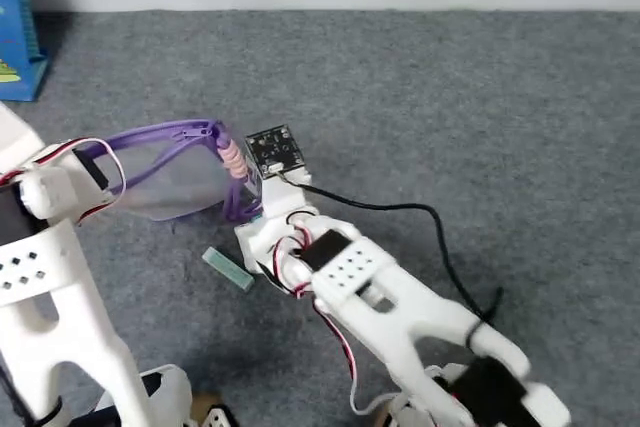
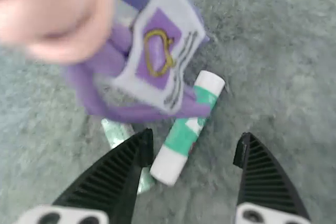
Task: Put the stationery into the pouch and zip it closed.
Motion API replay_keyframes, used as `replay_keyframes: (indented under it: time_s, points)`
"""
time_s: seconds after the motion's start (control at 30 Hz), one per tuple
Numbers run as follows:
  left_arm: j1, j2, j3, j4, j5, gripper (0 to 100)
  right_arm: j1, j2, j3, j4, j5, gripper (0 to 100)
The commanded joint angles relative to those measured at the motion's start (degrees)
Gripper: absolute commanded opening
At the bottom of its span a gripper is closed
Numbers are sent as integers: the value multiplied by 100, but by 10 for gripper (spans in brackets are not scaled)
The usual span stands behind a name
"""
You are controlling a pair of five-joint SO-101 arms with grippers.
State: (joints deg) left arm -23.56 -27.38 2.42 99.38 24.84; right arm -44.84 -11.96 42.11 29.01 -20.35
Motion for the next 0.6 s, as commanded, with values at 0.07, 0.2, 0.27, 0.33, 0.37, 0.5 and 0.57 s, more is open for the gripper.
replay_keyframes:
  time_s: [0.07, 0.2, 0.27, 0.33, 0.37, 0.5, 0.57]
  points:
    - [-9, 79, 48, 114, 53, 11, 365, 936, -369, -769, -9, 255]
    - [0, 79, 48, 114, 44, 11, 655, 1815, -1029, -760, -18, 255]
    - [0, 79, 48, 105, 44, 11, 664, 2149, -1275, -760, -26, 255]
    - [0, 79, 48, 105, 44, 11, 602, 2343, -1442, -725, -35, 255]
    - [0, 79, 48, 105, 44, 11, 541, 2352, -1503, -637, -35, 251]
    - [-18, 79, 48, 105, 44, 11, 382, 2352, -1732, -409, -44, 184]
    - [0, 79, 48, 105, 44, 11, 347, 2387, -1829, -409, -44, 139]
